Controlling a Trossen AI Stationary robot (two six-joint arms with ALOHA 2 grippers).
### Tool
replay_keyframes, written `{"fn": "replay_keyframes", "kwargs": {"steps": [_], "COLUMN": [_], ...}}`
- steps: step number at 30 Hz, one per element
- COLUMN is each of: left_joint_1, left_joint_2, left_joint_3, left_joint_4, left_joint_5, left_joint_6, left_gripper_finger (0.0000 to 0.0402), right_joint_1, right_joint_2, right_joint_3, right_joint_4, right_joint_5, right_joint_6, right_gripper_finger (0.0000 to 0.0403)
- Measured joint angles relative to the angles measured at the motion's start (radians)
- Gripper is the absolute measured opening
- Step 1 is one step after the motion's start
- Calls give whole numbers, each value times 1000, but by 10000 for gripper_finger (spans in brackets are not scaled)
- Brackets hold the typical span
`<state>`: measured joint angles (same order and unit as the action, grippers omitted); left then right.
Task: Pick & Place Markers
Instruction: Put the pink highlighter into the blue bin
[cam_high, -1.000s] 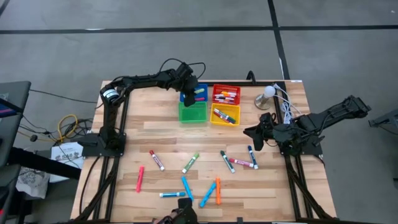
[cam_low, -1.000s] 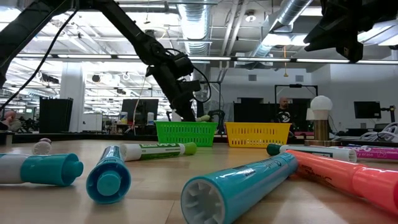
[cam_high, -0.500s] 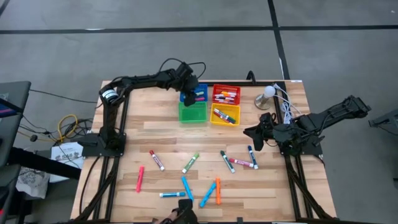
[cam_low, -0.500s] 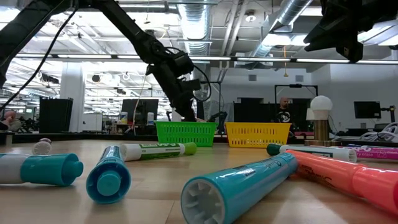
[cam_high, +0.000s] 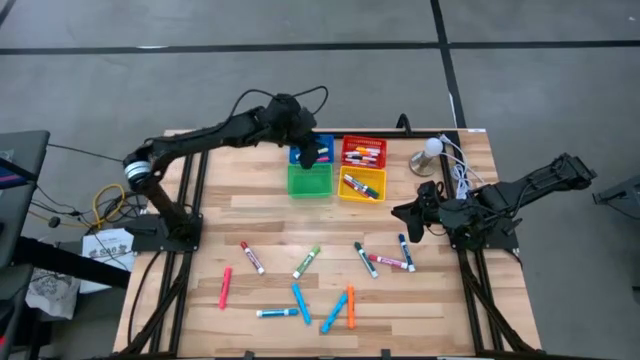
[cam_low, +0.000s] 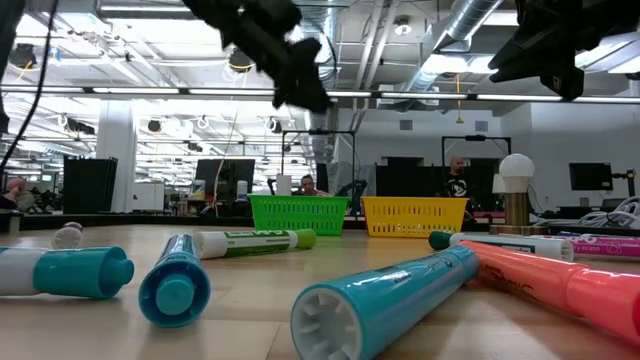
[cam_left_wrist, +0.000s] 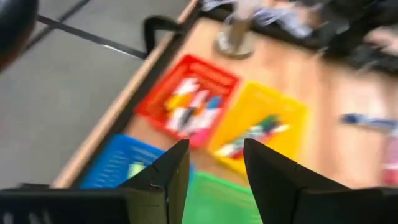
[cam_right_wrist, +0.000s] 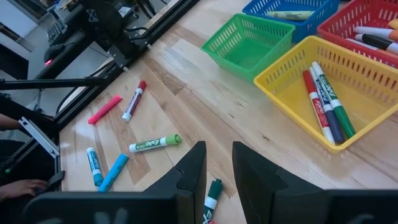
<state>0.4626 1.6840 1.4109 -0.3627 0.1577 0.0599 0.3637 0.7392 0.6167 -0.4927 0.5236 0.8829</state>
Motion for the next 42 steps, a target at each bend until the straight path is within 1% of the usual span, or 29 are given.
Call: {"fn": "replay_keyframes", "kwargs": {"steps": [4,11,16,21,26,30,39,42], "left_joint_1": [-94,-262,-401,-528,-633,-686,-766,-804], "left_joint_2": [-86,-195,-225,-224,-232,-233,-233,-233], "left_joint_3": [0,0,0,-2,-65,-132,-292,-340], "left_joint_4": [-74,-234,-338,-385,-389,-386,-383,-381], "left_joint_5": [1,-3,-93,-157,-216,-221,-217,-217], "left_joint_6": [-92,-352,-489,-608,-758,-856,-1324,-1431], "left_gripper_finger": [150,150,150,150,150,150,150,150], "right_joint_1": [0,0,0,0,0,0,0,0], "right_joint_2": [0,0,0,0,0,0,0,0], "right_joint_3": [0,0,0,0,0,0,0,0], "right_joint_4": [0,8,7,7,7,6,3,2], "right_joint_5": [0,0,0,0,1,1,1,1], "right_joint_6": [0,0,0,0,0,-1,-1,-1], "right_gripper_finger": [67,67,67,67,67,67,67,67]}}
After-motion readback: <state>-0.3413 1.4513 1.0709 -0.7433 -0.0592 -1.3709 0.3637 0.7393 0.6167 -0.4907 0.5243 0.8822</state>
